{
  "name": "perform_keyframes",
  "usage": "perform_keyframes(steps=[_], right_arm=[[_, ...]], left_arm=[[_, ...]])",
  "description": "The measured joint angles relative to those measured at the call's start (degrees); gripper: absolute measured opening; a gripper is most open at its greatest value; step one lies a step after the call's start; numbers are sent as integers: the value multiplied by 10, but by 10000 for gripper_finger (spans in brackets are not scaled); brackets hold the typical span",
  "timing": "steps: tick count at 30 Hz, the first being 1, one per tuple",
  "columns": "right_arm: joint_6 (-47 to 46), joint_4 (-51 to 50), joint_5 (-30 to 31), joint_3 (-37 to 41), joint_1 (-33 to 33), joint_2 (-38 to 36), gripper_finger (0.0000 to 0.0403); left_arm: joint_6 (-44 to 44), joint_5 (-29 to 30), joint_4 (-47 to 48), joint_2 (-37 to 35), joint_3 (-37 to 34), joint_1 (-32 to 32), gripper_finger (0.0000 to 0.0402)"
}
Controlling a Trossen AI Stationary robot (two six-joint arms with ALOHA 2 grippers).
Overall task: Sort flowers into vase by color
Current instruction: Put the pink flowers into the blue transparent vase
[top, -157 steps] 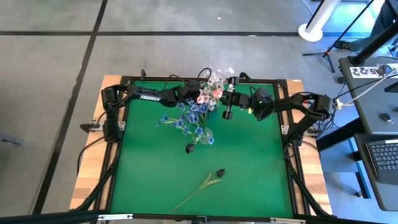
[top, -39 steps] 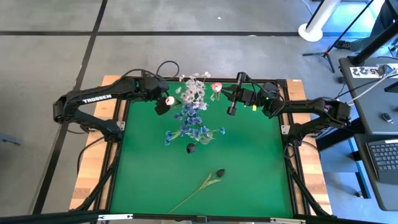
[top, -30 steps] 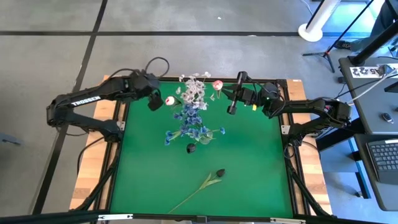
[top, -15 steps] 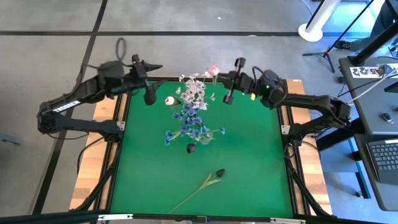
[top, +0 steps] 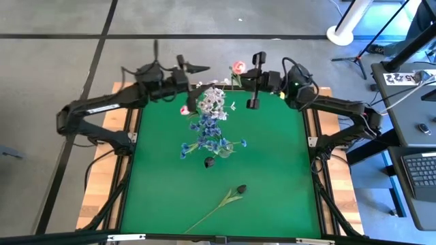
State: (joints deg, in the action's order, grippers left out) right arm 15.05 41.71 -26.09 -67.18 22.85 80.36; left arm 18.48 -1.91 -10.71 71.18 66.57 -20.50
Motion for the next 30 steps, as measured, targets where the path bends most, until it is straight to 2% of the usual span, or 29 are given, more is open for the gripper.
perform_keyframes(steps=[5,9,13,20,30], right_arm=[[-3,3,0,0,0,17,0],[-10,12,-1,0,0,23,0],[-15,26,-2,0,0,23,0],[-38,52,-12,0,0,30,0],[-64,89,-20,0,0,58,0]], left_arm=[[-14,-29,-79,50,0,1,263],[-29,-37,-96,72,0,1,263],[-34,-40,-110,80,0,1,263],[-78,-90,-153,83,0,1,262],[-89,-96,-144,84,0,1,262]])
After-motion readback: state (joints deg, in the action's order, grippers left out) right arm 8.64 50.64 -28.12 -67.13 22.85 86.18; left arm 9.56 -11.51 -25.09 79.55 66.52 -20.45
